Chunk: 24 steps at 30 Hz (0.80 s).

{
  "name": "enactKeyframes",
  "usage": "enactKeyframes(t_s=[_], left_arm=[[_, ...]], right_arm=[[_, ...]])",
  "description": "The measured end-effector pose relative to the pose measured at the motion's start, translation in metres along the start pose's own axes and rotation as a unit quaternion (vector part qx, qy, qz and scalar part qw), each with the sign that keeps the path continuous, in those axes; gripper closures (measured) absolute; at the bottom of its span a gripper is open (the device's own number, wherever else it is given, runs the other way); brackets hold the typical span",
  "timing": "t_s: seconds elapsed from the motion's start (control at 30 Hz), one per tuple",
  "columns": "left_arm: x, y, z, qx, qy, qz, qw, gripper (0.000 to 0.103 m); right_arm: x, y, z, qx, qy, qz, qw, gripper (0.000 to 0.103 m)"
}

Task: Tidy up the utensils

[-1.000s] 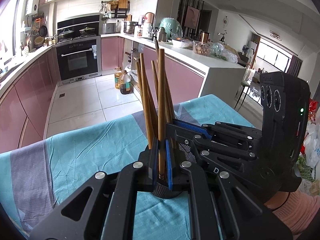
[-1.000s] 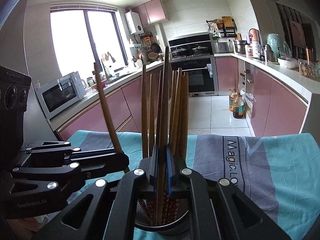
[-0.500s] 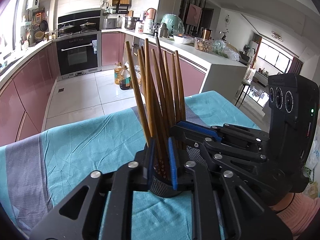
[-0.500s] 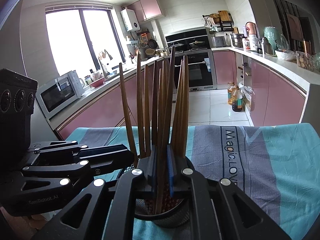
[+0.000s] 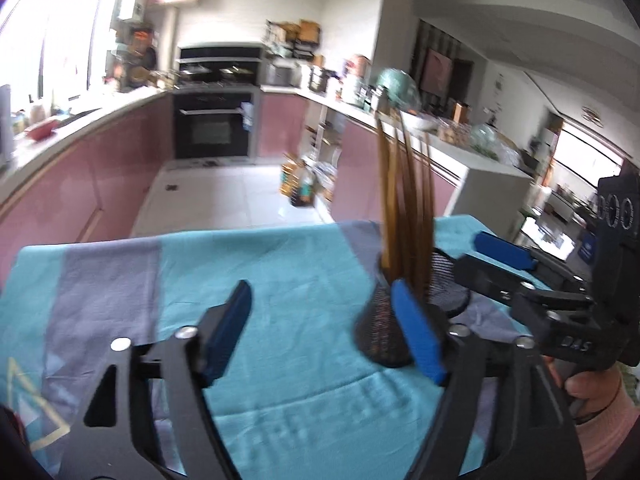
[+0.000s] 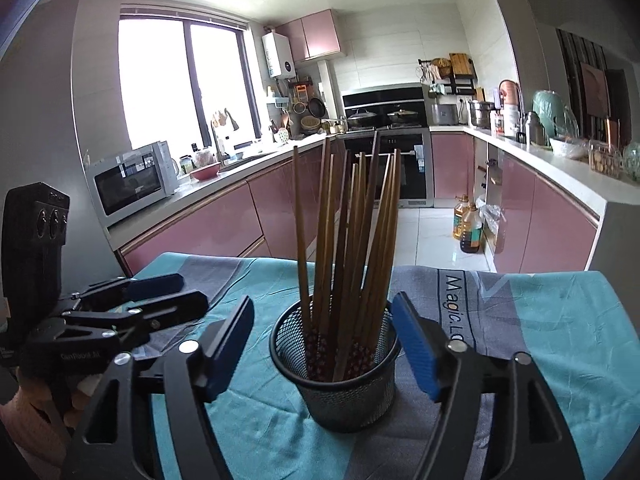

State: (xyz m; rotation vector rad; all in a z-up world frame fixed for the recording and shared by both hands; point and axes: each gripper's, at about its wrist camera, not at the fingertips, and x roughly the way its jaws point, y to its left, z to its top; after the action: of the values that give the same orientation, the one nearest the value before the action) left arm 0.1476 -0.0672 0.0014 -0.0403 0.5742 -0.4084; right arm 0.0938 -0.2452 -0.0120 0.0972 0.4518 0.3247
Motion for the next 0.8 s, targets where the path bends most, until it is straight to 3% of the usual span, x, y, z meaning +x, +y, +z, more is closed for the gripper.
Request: enactKeyframes(t_s=[0.07,0.2,0.5,0.8], left_arm=[[-0.011,0.009,-0.004,-0.008,-0.013,0.015,0.9998,0.009],[-0.032,0.022,-0.015,-0.015,-0.043,0.049,0.9977,0.006],[-0.083,0.026,-0.038,-0.020,-0.092,0.097,0.9909,0.006],[-0.116,0.023,-0.045,-0.019,-0.119,0.109,0.9867,0.006]], right_arm=[[-0.004,0.006,-0.003,-0.007,-0.005,-0.003,1.000,0.019],[-0.011,0.021,-0.009,-0.028,-0.016,-0.016,0.999,0.007],[-0.032,0.040,-0.017,-0.032,-0.047,-0.039,0.998,0.007],[-0.043,0.053,-0.027,-0.040,-0.062,-0.056,0.996,0.007]])
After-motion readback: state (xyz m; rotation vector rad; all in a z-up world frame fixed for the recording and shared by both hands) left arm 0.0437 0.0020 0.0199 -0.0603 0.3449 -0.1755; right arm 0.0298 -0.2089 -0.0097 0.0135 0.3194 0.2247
